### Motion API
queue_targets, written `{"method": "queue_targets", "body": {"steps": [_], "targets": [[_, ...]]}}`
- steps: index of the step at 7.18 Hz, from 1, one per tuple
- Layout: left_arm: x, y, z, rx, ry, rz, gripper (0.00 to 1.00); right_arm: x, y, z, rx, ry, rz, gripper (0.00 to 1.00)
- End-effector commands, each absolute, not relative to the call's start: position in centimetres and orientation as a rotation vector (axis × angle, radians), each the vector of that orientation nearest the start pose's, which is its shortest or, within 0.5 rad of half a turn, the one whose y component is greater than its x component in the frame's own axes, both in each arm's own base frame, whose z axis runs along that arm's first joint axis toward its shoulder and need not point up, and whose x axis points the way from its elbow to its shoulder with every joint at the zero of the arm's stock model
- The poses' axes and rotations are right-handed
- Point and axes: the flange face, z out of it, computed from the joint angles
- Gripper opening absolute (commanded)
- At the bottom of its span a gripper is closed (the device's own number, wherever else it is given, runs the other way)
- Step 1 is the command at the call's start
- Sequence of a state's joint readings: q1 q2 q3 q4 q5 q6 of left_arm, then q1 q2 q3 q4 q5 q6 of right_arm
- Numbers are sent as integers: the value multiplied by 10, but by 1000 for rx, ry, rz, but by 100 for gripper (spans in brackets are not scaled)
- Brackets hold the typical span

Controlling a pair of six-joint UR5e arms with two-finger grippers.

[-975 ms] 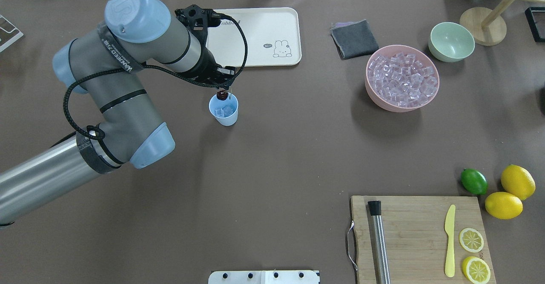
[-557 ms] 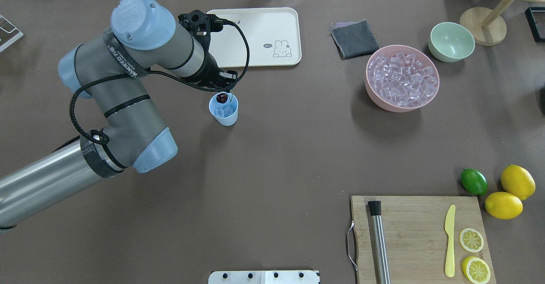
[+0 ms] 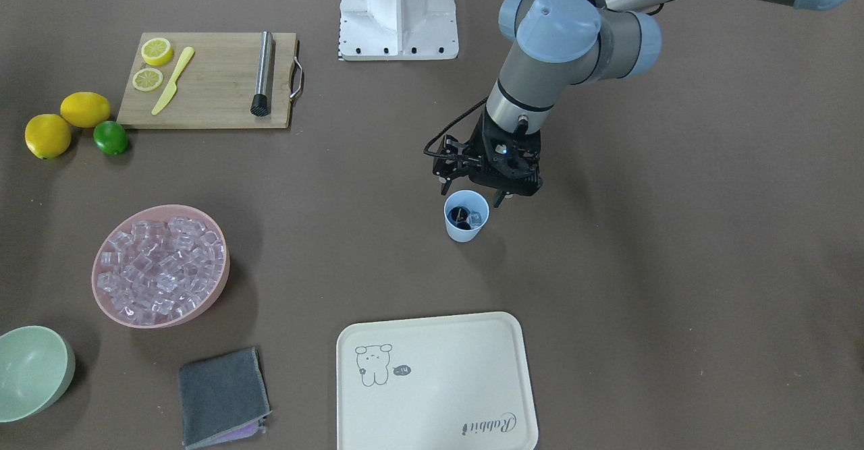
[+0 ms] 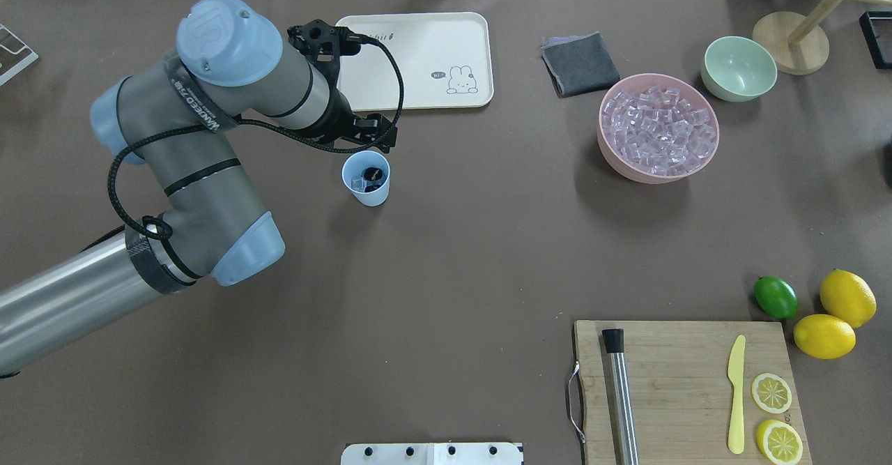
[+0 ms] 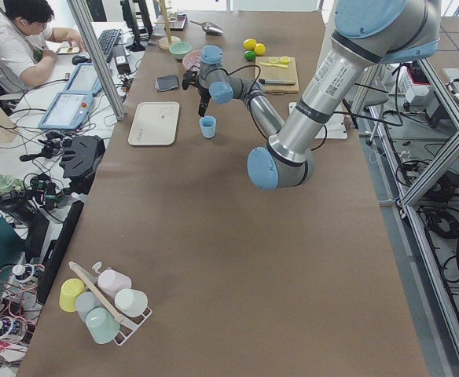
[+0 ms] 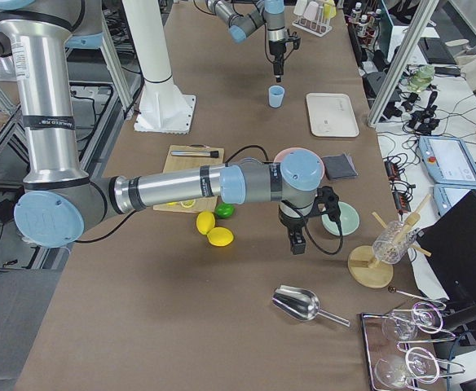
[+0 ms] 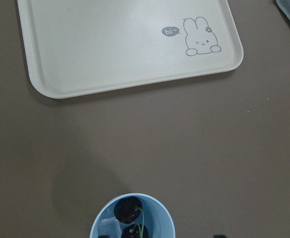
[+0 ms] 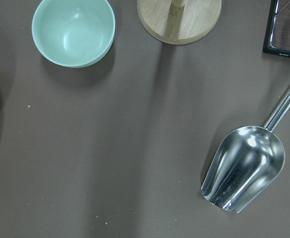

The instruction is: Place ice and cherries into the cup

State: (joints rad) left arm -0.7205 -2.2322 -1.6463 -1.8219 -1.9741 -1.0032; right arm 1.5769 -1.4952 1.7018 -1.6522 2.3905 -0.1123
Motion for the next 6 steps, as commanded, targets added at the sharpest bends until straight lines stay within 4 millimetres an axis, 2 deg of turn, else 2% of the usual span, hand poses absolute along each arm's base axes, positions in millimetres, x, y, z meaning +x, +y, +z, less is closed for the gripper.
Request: {"method": "queue_targets", "body": {"steps": [1, 2, 3, 4, 5, 6], "targets": [[374, -559, 257, 287, 951, 52, 97, 64, -525, 561, 167, -803, -152, 99], [299, -570, 309, 286, 928, 73, 97, 64, -527, 558, 175, -803, -157, 99], [200, -575, 366, 315, 885, 98, 97, 63, -525, 548, 191, -814, -163, 99], [133, -583, 416, 303, 880, 132, 97, 63, -524, 547, 194, -813, -164, 99], [78, -590, 467, 322, 826, 172, 97, 63, -525, 548, 192, -804, -166, 99], [45, -584, 518, 290, 827, 199, 97, 63, -523, 547, 199, -809, -174, 99]]}}
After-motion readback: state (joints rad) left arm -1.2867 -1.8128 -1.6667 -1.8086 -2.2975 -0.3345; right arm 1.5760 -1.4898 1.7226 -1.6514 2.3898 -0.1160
